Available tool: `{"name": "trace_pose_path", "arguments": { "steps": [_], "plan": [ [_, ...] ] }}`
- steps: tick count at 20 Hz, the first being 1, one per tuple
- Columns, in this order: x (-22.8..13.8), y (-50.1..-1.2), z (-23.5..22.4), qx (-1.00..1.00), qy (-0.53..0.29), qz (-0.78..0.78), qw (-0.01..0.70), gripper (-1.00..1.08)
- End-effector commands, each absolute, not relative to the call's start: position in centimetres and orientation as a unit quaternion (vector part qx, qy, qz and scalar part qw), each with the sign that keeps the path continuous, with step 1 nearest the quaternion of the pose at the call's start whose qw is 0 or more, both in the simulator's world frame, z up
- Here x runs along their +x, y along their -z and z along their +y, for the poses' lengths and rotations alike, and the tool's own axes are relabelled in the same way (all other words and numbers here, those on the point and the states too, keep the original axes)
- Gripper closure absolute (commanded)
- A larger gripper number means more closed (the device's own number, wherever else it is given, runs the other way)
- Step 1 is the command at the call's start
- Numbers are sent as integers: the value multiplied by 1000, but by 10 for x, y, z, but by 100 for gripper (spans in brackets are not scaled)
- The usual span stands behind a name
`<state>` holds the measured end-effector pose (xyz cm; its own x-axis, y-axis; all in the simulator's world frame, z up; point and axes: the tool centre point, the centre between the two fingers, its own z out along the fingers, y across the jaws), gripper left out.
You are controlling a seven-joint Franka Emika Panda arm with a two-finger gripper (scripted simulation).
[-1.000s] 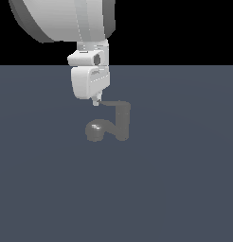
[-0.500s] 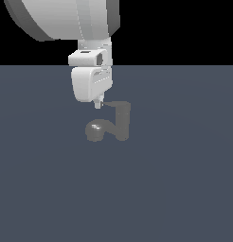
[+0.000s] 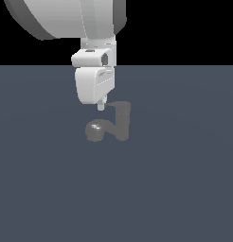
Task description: Turn on the faucet by rotating a designated handle.
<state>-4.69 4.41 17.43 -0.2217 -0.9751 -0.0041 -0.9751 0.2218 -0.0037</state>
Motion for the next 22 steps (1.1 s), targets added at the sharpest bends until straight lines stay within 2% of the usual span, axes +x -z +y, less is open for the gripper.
{"name": "trace_pose_path", "arguments": {
  "steps": [1,11,12,13,22],
  "plan": [
    [-52,-174,23,-616,0,788,1,108],
    [-73,-173,-23,-615,0,789,0,108],
    [-73,-173,-23,-615,0,789,0,108],
    [-70,-174,-2,-627,-1,779,2,108],
    [-61,-174,-34,-623,-1,782,2,108]
  ]
}}
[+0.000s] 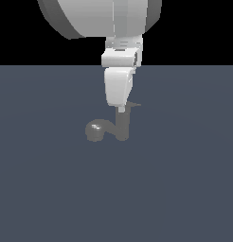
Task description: Turn on the faucet by rotating a designated handle.
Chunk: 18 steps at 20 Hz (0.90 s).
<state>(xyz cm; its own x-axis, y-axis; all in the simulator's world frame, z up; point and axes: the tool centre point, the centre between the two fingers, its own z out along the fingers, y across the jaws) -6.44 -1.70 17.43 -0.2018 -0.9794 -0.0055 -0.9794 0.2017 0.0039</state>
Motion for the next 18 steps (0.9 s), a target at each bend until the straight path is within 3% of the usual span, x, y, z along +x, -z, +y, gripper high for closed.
{"name": "trace_pose_path", "arguments": {
  "steps": [1,18],
  "plan": [
    [-60,-174,-37,-623,-1,783,2,108],
    [-44,-173,-95,-615,0,789,0,108]
  ]
}}
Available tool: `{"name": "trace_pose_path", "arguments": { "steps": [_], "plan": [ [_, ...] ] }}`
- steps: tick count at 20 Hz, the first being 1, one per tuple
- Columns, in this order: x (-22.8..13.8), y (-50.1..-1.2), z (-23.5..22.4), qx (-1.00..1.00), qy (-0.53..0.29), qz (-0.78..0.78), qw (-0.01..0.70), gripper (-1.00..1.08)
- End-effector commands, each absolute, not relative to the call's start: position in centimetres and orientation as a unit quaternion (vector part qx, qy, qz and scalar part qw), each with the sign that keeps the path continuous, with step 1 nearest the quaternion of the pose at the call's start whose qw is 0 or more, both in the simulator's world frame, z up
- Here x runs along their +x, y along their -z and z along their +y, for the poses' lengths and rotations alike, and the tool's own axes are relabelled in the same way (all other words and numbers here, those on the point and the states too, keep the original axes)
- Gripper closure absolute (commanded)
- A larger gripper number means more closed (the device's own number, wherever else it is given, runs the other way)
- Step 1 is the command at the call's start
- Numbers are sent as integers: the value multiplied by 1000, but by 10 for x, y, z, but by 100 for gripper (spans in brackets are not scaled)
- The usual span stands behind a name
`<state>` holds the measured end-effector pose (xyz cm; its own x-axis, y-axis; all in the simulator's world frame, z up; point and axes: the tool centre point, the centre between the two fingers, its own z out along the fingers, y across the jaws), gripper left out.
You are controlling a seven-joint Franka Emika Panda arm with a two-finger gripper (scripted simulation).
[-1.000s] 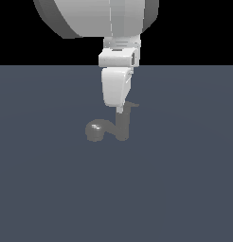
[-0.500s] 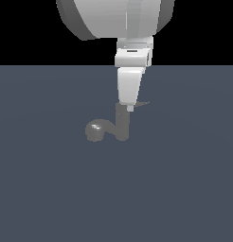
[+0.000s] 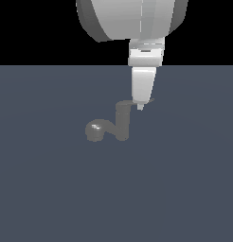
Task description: Turn on the faucet by rotating a designated handle.
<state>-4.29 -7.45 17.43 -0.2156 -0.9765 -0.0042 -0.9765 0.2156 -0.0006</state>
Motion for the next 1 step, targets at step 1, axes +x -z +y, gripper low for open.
{"name": "trace_pose_path", "arguments": {
  "steps": [1],
  "plan": [
    [-44,-173,-95,-615,0,789,0,108]
  ]
}}
